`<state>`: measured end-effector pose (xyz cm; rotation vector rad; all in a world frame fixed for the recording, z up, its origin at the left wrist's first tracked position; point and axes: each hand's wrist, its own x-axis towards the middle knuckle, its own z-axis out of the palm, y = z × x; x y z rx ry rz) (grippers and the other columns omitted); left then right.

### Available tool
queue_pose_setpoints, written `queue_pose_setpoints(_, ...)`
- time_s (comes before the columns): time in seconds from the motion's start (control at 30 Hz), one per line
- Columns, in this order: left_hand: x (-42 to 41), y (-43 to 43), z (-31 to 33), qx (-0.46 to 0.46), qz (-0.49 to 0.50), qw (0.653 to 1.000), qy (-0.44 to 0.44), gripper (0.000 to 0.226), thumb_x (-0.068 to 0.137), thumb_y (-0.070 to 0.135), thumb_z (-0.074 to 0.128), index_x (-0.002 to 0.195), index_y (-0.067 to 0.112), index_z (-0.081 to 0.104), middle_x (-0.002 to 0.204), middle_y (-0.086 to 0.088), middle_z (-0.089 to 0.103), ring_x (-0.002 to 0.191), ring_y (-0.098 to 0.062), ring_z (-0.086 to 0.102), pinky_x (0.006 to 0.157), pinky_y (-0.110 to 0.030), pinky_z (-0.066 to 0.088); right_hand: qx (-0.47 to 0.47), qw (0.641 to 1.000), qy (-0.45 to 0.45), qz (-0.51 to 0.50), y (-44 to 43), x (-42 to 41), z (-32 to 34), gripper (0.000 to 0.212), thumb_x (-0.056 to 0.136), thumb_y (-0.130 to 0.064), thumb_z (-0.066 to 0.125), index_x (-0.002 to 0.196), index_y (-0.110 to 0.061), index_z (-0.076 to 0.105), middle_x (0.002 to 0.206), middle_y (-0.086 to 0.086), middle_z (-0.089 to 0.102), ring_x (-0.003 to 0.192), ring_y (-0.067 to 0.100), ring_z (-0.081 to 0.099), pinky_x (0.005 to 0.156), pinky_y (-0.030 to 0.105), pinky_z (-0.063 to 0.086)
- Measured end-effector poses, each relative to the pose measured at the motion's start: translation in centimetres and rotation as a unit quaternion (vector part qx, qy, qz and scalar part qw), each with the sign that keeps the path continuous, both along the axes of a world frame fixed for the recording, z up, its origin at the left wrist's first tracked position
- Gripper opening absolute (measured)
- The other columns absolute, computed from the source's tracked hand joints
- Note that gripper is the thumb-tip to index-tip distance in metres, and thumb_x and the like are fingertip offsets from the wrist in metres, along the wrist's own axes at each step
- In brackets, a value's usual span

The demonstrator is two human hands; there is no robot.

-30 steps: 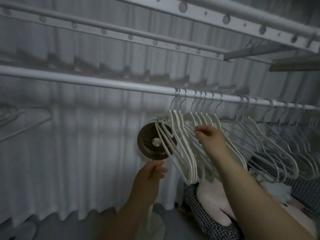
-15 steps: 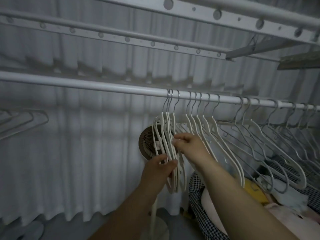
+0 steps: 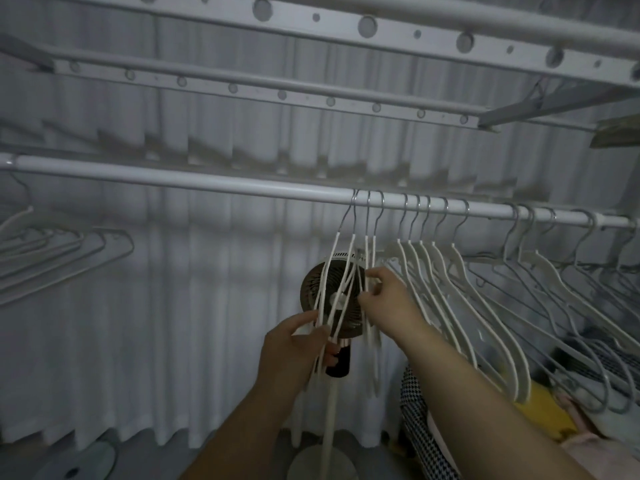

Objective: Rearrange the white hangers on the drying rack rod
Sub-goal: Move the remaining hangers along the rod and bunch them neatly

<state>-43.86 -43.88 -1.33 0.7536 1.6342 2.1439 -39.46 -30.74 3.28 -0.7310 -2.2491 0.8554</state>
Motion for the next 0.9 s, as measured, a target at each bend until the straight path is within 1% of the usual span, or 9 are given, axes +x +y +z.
queue_pose_setpoints(0.07,-0.2,-0.9,0.2,0.014,0.001,1.0,0.009,0.015,0.085,0.004,0.057,0.092,0.018,0.06,0.043,0.001,0.065,0.039,-0.006,0.059,0.041,-0.014,0.049,0.203,0.977,-0.009,-0.071,-0.5,0.0,-0.2,0.045,0.085,-0.008,0.048,0.13,-0.012,0.046,0.118,0.01,0.055,0.107,0.025,0.05,0.088,0.029,0.035)
queue_pose_setpoints(0.13,-0.4,-1.7,0.4,0.018,0.007,1.0,0.021,0.017,0.086,0.005,0.057,0.086,0.022,0.059,0.044,0.001,0.065,0.039,-0.007,0.06,0.042,-0.014,0.049,0.284,0.953,0.067,-0.08,-1.7,-0.2,-0.2,0.037,0.085,-0.008,0.048,0.122,-0.008,0.054,0.119,0.012,0.057,0.111,0.027,0.047,0.085,0.027,0.029)
queue_pose_setpoints(0.2,-0.8,-2.6,0.6,0.017,0.012,0.999,0.029,0.017,0.086,0.007,0.057,0.083,0.024,0.059,0.045,0.002,0.066,0.04,-0.007,0.061,0.042,-0.014,0.05,0.187,0.976,0.1,-0.046,-3.1,-0.9,0.4,0.032,0.089,-0.016,0.049,0.119,-0.007,0.054,0.104,0.007,0.062,0.096,0.021,0.056,0.072,0.025,0.035)
queue_pose_setpoints(0.3,-1.6,-4.1,0.9,0.015,0.007,1.0,0.024,0.017,0.087,0.008,0.056,0.083,0.024,0.059,0.047,0.001,0.066,0.041,-0.008,0.061,0.043,-0.016,0.051,-0.034,0.998,0.051,0.014,-4.4,-2.6,1.1,0.036,0.089,-0.028,0.052,0.119,-0.007,0.05,0.074,-0.006,0.054,0.065,0.006,0.051,0.051,0.02,0.035)
queue_pose_setpoints(0.47,-3.3,-6.0,1.4,-0.003,-0.011,1.0,0.018,0.019,0.089,0.011,0.054,0.082,0.028,0.056,0.046,0.002,0.066,0.041,-0.007,0.061,0.042,-0.016,0.049,-0.184,0.981,0.04,0.053,-7.0,-4.9,1.5,0.008,0.086,-0.015,0.058,0.083,-0.008,0.055,0.066,0.006,0.056,0.051,0.015,0.056,0.05,0.027,0.049)
queue_pose_setpoints(0.57,-4.5,-7.4,1.4,-0.011,-0.01,1.0,0.027,0.02,0.088,0.011,0.055,0.079,0.029,0.059,0.046,0.002,0.066,0.042,-0.007,0.062,0.041,-0.015,0.049,-0.289,0.951,0.057,0.087,-9.1,-5.8,1.4,0.012,0.088,-0.006,0.05,0.075,-0.007,0.052,0.064,0.01,0.056,0.043,0.016,0.058,0.041,0.022,0.05)
queue_pose_setpoints(0.67,-6.2,-9.1,1.2,-0.01,-0.001,1.0,0.016,0.015,0.088,0.012,0.055,0.082,0.025,0.06,0.048,0.002,0.067,0.044,-0.008,0.063,0.042,-0.016,0.05,-0.313,0.938,0.092,0.115,-11.0,-7.2,1.1,0.013,0.089,-0.001,0.043,0.08,-0.003,0.052,0.062,0.008,0.055,0.035,0.008,0.054,0.033,0.013,0.041)
queue_pose_setpoints(0.77,-7.9,-11.1,0.8,0.002,0.012,1.0,-0.007,0.012,0.089,0.008,0.052,0.093,0.018,0.057,0.045,0.0,0.065,0.038,-0.009,0.06,0.038,-0.017,0.048,-0.29,0.946,0.102,0.105,-12.7,-8.3,0.4,0.018,0.088,-0.002,0.044,0.105,-0.007,0.049,0.058,0.005,0.057,0.04,0.008,0.054,0.033,0.013,0.039)
queue_pose_setpoints(0.9,-10.2,-14.2,0.3,-0.002,0.046,0.999,0.014,0.015,0.091,0.008,0.049,0.102,0.014,0.056,0.051,-0.003,0.058,0.029,-0.008,0.049,0.032,-0.016,0.04,-0.272,0.95,0.121,0.091,-15.0,-10.4,-0.4,0.023,0.088,-0.003,0.041,0.108,-0.015,0.044,0.044,0.001,0.052,0.027,0.004,0.044,0.032,0.015,0.036)
